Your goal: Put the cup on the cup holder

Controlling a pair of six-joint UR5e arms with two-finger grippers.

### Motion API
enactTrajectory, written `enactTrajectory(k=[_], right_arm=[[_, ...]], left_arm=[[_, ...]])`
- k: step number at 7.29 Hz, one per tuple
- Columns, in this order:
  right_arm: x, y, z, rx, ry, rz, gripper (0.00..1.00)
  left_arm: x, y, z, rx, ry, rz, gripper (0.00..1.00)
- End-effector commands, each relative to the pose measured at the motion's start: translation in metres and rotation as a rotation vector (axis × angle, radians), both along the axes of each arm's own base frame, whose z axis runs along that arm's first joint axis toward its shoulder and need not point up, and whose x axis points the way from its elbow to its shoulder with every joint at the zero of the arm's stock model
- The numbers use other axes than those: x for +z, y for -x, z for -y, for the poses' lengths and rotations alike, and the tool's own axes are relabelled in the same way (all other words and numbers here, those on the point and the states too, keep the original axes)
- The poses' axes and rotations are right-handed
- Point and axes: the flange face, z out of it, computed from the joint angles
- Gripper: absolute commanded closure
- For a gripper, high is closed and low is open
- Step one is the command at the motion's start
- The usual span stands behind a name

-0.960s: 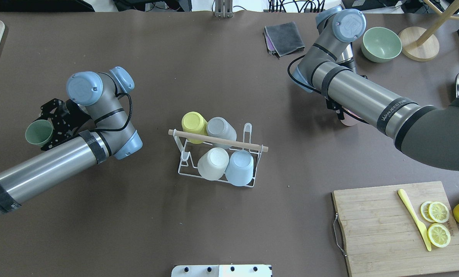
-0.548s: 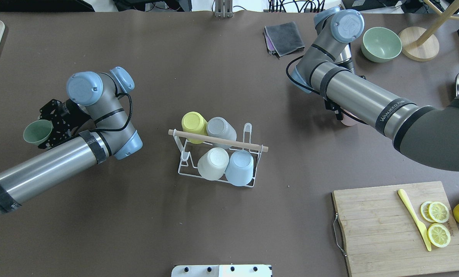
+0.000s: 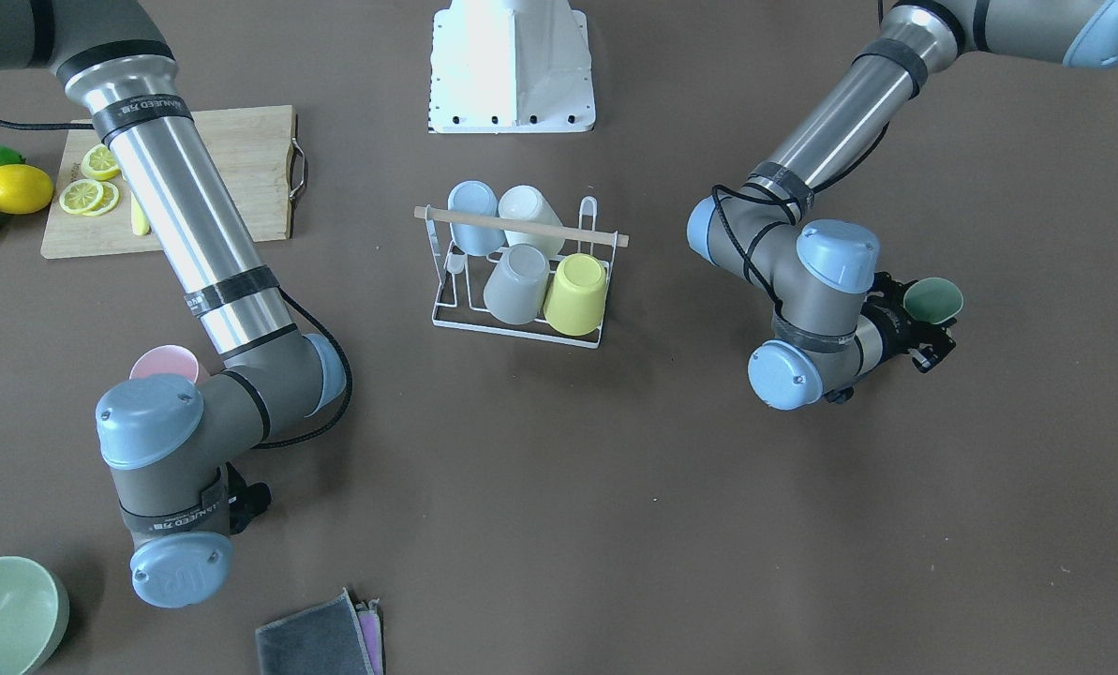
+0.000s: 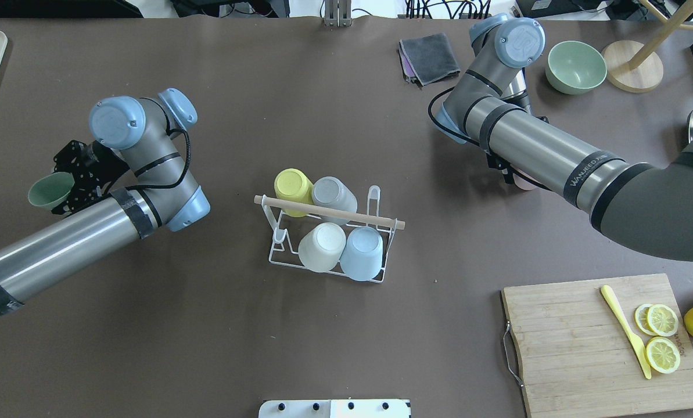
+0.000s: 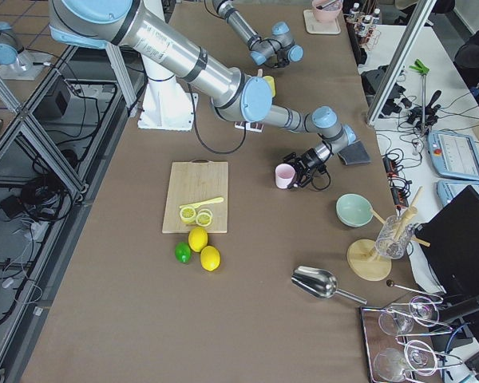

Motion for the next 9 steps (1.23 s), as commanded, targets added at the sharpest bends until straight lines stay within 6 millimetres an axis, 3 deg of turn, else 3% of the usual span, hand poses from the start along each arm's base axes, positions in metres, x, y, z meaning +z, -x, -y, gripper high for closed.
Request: enactTrajectory(k=[1, 3, 4, 6, 7, 9], right_arm=[[0.002, 0.0, -0.001, -0.002, 0.001, -0.002, 0.0], [0.003, 0.0, -0.001, -0.002, 0.002, -0.003, 0.0], [0.003, 0.001, -0.002, -0.004, 0.002, -0.003, 0.0], [0.002, 0.0, -0.001, -0.002, 0.001, -0.005, 0.0], [0.003, 0.001, -0.002, -0.004, 0.002, -0.006, 0.07], [0.002, 0.0, -0.001, -0.011, -0.008, -0.01, 0.8]], left_arm=[[-0.049, 0.039, 0.007, -0.065, -0.105, -0.117, 0.61], [-0.093, 0.072, -0.049, -0.323, -0.215, -0.317, 0.6], [-0.101, 0.095, -0.08, -0.424, -0.263, -0.425, 0.61], [-0.124, 0.105, -0.095, -0.537, -0.407, -0.717, 0.62], [-0.132, 0.116, -0.107, -0.535, -0.431, -0.792, 0.61], [-0.142, 0.148, -0.132, -0.665, -0.496, -1.042, 0.58]])
